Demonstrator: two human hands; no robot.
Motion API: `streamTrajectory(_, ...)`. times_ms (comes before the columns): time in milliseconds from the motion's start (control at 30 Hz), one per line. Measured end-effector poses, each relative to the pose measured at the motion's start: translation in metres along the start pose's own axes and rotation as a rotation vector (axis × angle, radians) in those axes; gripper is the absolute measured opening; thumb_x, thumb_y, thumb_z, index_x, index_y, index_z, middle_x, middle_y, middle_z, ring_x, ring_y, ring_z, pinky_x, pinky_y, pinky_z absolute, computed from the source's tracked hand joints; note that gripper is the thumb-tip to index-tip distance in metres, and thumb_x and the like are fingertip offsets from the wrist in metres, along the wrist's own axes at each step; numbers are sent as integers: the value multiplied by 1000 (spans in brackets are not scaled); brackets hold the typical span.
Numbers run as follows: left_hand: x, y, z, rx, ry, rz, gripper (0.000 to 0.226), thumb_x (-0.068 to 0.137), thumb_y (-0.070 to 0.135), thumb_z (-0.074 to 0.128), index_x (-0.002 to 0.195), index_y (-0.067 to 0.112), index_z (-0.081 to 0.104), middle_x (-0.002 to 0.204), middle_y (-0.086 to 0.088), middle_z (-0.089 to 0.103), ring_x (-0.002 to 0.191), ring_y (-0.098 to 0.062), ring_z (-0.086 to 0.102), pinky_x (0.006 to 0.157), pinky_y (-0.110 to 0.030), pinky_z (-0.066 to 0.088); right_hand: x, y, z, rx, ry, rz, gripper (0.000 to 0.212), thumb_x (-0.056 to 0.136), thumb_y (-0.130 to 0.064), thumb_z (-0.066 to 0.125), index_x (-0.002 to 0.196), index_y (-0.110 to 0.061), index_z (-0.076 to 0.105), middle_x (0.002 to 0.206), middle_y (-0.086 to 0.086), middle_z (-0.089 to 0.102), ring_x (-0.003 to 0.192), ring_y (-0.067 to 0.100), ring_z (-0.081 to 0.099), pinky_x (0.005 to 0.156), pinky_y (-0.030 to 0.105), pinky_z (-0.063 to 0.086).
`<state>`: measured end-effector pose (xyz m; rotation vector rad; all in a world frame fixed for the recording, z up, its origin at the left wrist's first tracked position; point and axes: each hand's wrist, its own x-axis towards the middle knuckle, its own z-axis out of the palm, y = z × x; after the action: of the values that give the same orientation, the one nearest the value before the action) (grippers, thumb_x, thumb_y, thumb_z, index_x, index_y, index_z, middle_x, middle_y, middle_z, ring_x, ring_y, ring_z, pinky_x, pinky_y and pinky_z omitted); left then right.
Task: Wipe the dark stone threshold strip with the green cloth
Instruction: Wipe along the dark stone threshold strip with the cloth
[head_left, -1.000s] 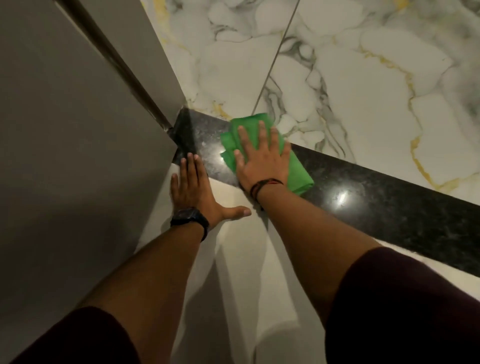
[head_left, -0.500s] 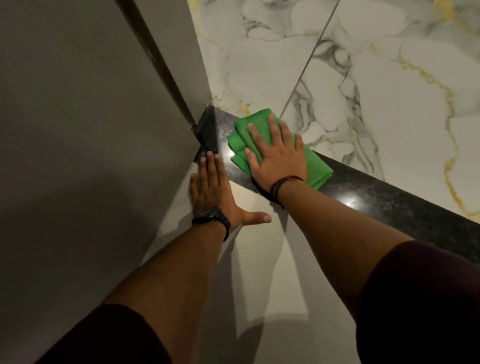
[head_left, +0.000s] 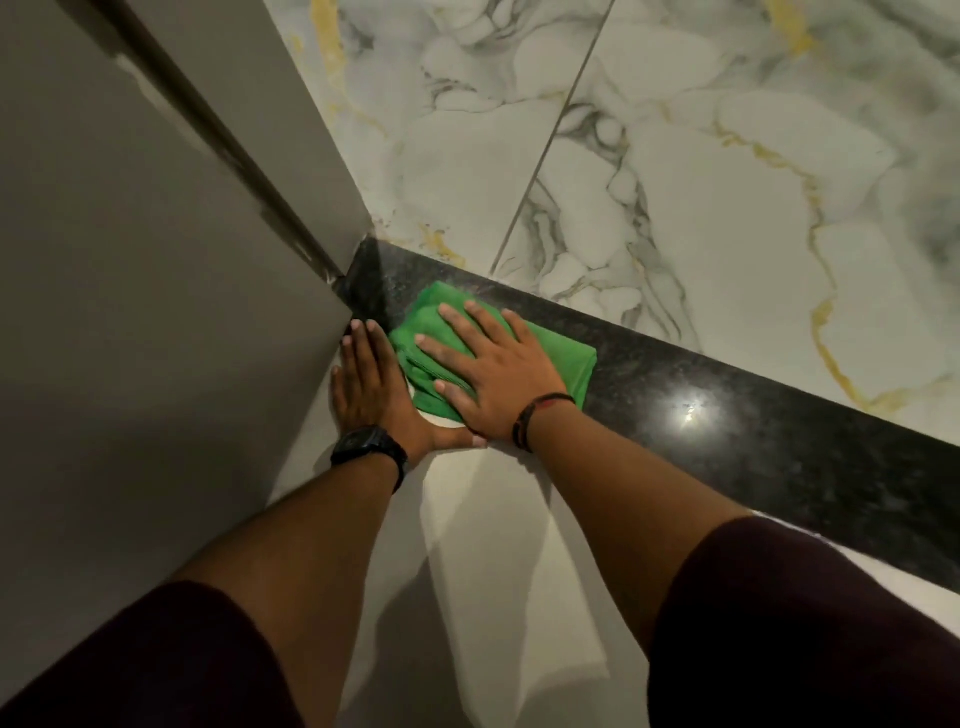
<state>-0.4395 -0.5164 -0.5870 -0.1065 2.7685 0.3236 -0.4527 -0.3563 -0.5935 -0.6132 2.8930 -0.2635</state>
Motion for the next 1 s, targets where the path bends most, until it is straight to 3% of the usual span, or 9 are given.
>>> streamTrajectory(133,4,-2,3,86,-36,10,175,6,107,32,143,18,-30,159,-5,-23,143,-21,-25,117,-45,-7,-41,32,-1,4,35,78,54,95,-57,19,147,-46,12,161,-3,10,146,21,4,117,50,3)
streamTrajectory(233,9,-2,4,126,-46,41,175,4,107,28,141,18,-34,158,-5,-25,142,-24,-27,117,-46,-8,-46,39,-2,28,101,335,55,94,-57,19,147,-45,11,161,0,6,146,23,3,117,50,5)
streamTrajectory(400,31,4,-3,268,-38,286,169,9,109,26,139,21,-38,154,-3,-31,139,-24,-29,111,-44,-14,-14,18,0,98,147,622,56,95,-53,18,148,-42,7,161,6,2,146,29,1,116,54,3)
streamTrajectory(733,34,12,-8,340,-100,270,167,6,107,34,132,31,-45,156,-2,-32,140,-22,-30,115,-48,-8,-64,25,5,66,91,378,57,96,-52,20,149,-41,2,161,2,0,146,25,-4,116,52,-2)
streamTrajectory(900,31,24,-8,394,-37,358,164,20,109,30,144,21,-30,159,-6,-23,144,-22,-22,117,-45,-9,-100,44,7,89,114,431,55,96,-54,19,148,-42,7,161,2,4,146,24,0,116,52,1)
streamTrajectory(1000,31,49,3,358,-31,486,154,29,108,31,145,26,-27,160,0,-20,144,-20,-21,117,-44,-7,-115,69,3,98,146,577,56,95,-56,19,148,-43,8,161,4,5,146,25,3,116,53,4)
